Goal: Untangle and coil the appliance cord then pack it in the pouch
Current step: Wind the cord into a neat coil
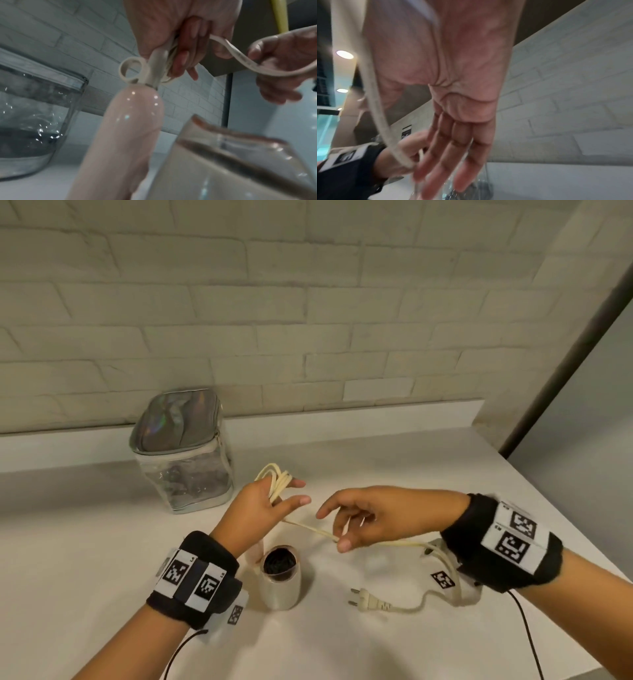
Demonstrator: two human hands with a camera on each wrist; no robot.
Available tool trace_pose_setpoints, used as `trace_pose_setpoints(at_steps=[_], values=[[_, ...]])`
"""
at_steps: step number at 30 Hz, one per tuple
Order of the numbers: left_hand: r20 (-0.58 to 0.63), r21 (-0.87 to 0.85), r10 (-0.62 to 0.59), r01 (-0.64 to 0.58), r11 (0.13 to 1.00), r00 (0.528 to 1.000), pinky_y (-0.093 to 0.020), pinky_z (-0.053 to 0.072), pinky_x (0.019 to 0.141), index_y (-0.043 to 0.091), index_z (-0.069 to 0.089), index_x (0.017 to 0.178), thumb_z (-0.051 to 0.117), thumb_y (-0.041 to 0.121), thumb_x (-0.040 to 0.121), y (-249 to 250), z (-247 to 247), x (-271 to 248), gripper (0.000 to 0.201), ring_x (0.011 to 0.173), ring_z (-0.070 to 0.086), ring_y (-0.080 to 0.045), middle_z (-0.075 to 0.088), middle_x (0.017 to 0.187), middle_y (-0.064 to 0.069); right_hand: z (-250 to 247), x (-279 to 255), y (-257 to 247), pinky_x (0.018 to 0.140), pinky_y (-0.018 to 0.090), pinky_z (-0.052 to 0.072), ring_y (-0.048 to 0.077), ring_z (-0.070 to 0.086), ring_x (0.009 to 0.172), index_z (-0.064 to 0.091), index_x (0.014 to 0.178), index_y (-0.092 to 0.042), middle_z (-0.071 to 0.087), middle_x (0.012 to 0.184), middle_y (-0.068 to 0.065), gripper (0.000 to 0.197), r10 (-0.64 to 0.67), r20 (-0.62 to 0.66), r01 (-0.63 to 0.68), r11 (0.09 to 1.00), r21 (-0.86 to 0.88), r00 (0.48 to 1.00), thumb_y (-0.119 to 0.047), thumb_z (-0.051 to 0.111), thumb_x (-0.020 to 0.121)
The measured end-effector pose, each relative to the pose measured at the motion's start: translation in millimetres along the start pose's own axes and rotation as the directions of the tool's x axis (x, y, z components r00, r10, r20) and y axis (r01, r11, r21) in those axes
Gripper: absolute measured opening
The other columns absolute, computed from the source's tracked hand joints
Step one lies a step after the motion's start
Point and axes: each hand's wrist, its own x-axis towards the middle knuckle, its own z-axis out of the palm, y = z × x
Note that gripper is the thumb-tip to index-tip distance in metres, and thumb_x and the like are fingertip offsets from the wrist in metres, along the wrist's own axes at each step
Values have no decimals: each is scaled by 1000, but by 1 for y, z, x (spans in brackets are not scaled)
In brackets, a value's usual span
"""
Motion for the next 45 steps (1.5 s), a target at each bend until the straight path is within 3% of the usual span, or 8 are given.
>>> trace_pose_setpoints(at_steps=[7, 11, 17, 22, 30, 34, 38, 45], values=[[6, -132, -24, 24, 991, 1000, -25, 44, 69, 37, 66, 84, 67, 43, 75, 11, 3, 6, 11, 75, 61, 5, 67, 90, 6, 3, 11, 2, 73, 28, 50, 19, 66, 79, 44, 124, -24, 62, 117, -2, 47, 12, -99, -45, 941, -337, 995, -2, 55, 84], [102, -128, -14, 27, 991, 995, -27, 44, 64, 26, 71, 84, 77, 46, 62, 3, -2, 0, 30, 57, 54, -16, 57, 63, -8, -21, 5, 2, 83, 30, 42, 28, 62, 84, 62, 105, -15, 72, 87, 8, 26, -225, -261, -87, 578, -811, 939, -33, 57, 87], [87, -232, -48, 67, 970, 995, -12, 44, 58, 6, 65, 67, 80, 28, 62, -4, -13, 1, 28, 53, 56, 1, 65, 56, 7, -46, 2, 13, 56, 16, 42, 11, 53, 50, 71, 94, -13, 59, 57, 2, 17, -92, -378, 18, 981, -195, 921, -15, 55, 89], [170, -337, -53, 108, 935, 984, -17, 31, 39, 0, 62, 71, 73, 40, 58, 6, 1, -3, 43, 38, 38, -8, 45, 39, 7, -49, 45, 31, 42, 11, 30, 2, 37, 35, 68, 98, -1, 45, 54, 2, 23, 37, -625, 100, 978, 183, 780, -9, 48, 93], [161, -600, -11, 107, 793, 987, -28, 54, 57, 22, 46, 48, 38, 32, 94, 26, 23, -3, 48, 51, 63, -31, 75, 72, -10, 2, 109, 42, 73, 35, 45, 32, 62, 88, 50, 110, -14, 66, 93, 11, 22, 110, -381, -263, 887, -379, 918, -25, 40, 94], [35, -744, -66, 70, 665, 997, -40, 58, 78, 17, 52, 66, 42, 32, 87, 26, 32, 6, 28, 102, 66, -31, 68, 113, -17, 14, 101, 29, 91, 32, 44, 20, 58, 111, 46, 129, -26, 63, 122, 5, 39, 292, -578, -562, 742, -366, 762, -18, 49, 90], [-102, -770, -129, 4, 638, 986, -29, 51, 93, 5, 55, 104, 44, 35, 81, 15, 31, 17, 40, 116, 58, -19, 58, 128, -14, 56, 109, 34, 88, 46, 45, 38, 56, 103, 48, 119, -3, 58, 117, 22, 27, 49, -198, -146, 846, -513, 979, -8, 37, 95], [-222, -606, -137, -26, 795, 965, -31, 41, 96, 0, 55, 113, 45, 48, 87, 0, 28, 23, 56, 100, 54, -9, 59, 105, -2, 44, 68, 33, 82, 39, 42, 29, 57, 89, 53, 104, -13, 65, 97, 10, 19, -172, -356, -38, 858, -512, 918, -27, 44, 94]])
